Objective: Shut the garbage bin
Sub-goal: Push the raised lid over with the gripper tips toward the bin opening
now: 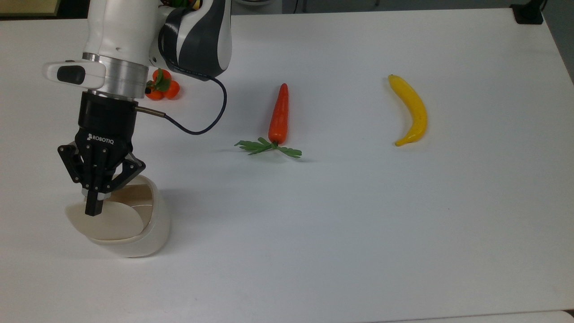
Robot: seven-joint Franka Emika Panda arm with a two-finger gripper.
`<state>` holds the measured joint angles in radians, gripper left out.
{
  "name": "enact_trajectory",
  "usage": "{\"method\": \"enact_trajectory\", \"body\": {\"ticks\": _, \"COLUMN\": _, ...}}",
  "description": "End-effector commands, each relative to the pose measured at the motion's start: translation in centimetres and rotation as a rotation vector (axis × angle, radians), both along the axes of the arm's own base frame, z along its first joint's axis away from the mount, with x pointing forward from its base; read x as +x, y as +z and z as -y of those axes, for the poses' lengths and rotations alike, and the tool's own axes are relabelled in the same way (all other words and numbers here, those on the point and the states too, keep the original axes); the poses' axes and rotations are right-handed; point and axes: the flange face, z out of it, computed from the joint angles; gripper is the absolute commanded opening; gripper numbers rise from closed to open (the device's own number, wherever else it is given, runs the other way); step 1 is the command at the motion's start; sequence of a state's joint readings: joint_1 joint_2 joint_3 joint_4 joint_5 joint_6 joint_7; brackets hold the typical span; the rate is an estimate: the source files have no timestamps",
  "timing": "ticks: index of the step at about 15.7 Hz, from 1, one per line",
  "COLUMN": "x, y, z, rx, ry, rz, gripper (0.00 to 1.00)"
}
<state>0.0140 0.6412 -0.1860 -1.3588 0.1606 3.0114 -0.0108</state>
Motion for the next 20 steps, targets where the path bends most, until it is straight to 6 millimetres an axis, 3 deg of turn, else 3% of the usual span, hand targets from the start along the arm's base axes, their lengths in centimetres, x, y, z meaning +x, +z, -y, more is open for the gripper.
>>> {"method": "enact_trajectory", "body": {"ticks": 1, "x": 0.1, "y": 0.2, "z": 0.6, "rx": -0.005, "ry": -0.011, "rz": 0.023, "gripper": 0.00}}
{"method": "enact_trajectory", "body": {"ticks": 5, "x": -0.8, "y": 1.2, "z": 1.7, "rx": 0.000, "ry": -0.024, "rz": 0.018, "gripper": 0.00}}
{"method": "enact_trajectory", "body": {"ticks": 13, "x": -2.4, "y": 0.1, "z": 1.8, "rx": -0.021, "ry": -0.014, "rz": -0.051, "gripper": 0.00}}
{"method": "enact_trajectory", "body": {"ticks": 20, "x": -3.9, "y": 0.1, "z": 3.6, "rx": -0.028, "ry": 0.014, "rz": -0.234, "gripper": 0.00}}
